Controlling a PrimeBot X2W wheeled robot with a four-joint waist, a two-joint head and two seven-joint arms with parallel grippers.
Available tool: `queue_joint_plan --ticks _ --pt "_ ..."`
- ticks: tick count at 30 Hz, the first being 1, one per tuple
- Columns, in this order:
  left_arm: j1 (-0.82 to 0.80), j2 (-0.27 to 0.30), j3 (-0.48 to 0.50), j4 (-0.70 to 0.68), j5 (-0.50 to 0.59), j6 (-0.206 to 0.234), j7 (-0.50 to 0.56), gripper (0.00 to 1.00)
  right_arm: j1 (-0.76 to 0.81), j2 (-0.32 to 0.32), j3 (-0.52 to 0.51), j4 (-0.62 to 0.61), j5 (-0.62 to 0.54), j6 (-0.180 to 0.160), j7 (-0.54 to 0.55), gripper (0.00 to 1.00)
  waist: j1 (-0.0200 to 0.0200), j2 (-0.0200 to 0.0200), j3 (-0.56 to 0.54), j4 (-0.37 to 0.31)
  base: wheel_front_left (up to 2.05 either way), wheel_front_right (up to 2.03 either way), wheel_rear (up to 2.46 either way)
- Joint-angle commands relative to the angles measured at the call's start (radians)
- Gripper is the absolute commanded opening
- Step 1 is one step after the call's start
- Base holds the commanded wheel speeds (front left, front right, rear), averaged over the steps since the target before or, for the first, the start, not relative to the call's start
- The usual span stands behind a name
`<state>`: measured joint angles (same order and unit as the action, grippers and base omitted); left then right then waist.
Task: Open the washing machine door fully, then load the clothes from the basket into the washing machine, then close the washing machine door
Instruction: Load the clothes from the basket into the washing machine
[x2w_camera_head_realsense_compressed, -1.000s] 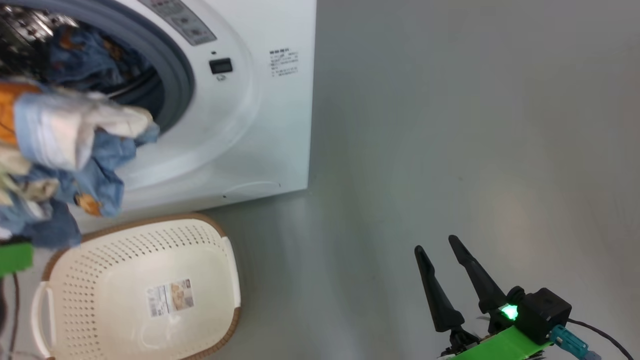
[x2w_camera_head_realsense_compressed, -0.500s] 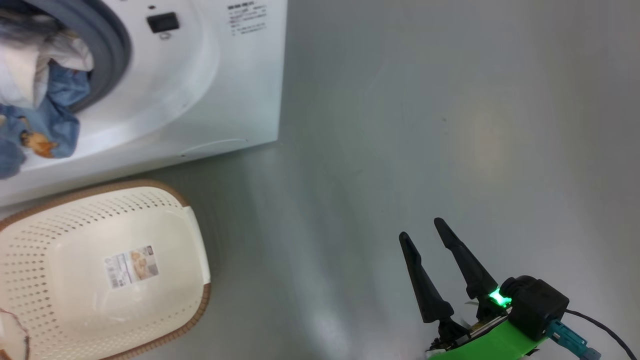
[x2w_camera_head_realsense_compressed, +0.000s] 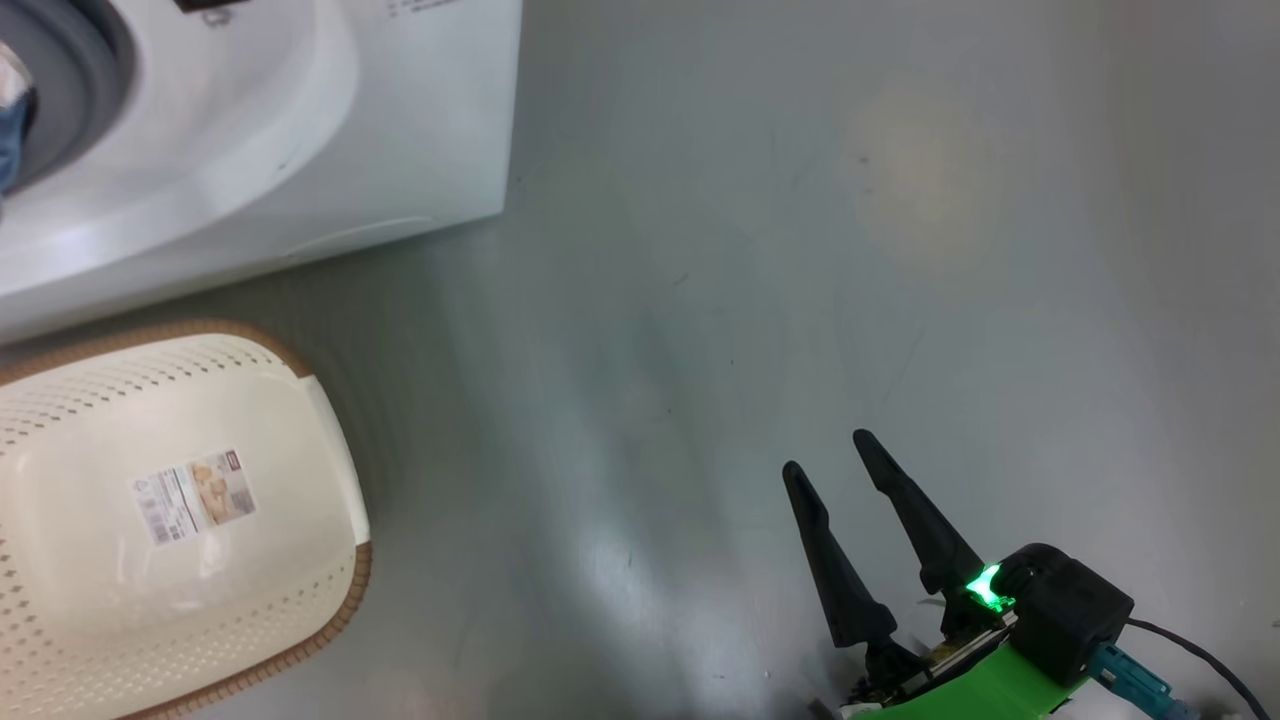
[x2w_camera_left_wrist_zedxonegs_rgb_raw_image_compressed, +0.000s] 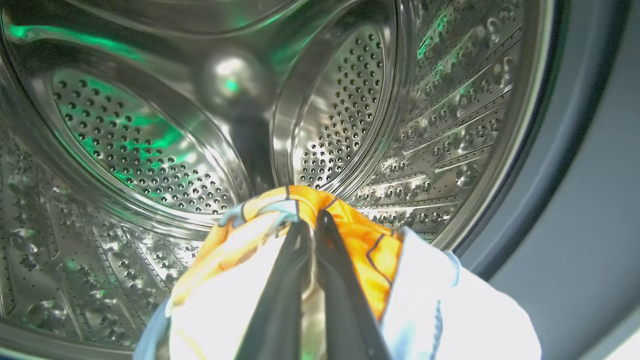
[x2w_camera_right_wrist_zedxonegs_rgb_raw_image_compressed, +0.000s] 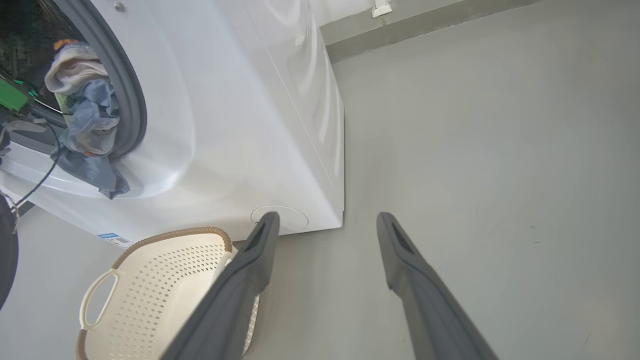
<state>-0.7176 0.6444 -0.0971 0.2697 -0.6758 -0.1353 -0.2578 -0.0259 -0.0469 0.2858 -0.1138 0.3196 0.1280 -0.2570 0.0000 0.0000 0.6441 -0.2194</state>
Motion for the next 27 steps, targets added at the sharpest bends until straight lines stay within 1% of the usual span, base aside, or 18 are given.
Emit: queue_joint_plan --ticks 1,8,13,15,18,21,27 --pt "-0.031 0.072 0.024 0.001 -0.013 0.005 -0.004 0.00 0.004 -0.003 0.032 -0.025 0.003 0.003 -0.005 1.00 0.0000 0.0000 0.021 -0.002 0.00 0.00 0.00" --pt "-0.142 0.140 -0.067 0.096 -0.075 0.005 -0.004 0.00 0.002 -0.003 0.053 -0.027 0.004 0.003 -0.005 1.00 0.0000 0.0000 0.069 -0.005 0.00 0.00 0.00" --pt "-0.217 0.181 -0.117 0.125 -0.109 0.005 -0.004 0.00 -0.003 -0.003 0.071 -0.029 0.008 0.003 -0.005 1.00 0.0000 0.0000 0.102 -0.013 0.00 0.00 0.00" --pt "-0.244 0.188 -0.124 0.130 -0.123 0.005 -0.004 0.00 -0.003 -0.003 0.076 -0.027 0.011 0.003 -0.005 1.00 0.0000 0.0000 0.110 -0.016 0.00 0.00 0.00" --pt "-0.276 0.189 -0.114 0.123 -0.134 0.005 -0.004 0.00 -0.002 -0.003 0.084 -0.028 0.014 0.003 -0.005 1.00 0.0000 0.0000 0.123 -0.021 0.00 0.00 0.00" --pt "-0.297 0.180 -0.080 0.094 -0.129 0.005 -0.004 0.00 -0.004 -0.003 0.091 -0.029 0.016 0.003 -0.005 1.00 0.0000 0.0000 0.133 -0.025 0.00 0.00 0.00" --pt "-0.317 0.155 0.007 -0.015 -0.082 0.005 -0.004 0.00 -0.006 -0.003 0.107 -0.032 0.018 0.003 -0.005 1.00 0.0000 0.0000 0.142 -0.039 0.00 0.00 0.00"
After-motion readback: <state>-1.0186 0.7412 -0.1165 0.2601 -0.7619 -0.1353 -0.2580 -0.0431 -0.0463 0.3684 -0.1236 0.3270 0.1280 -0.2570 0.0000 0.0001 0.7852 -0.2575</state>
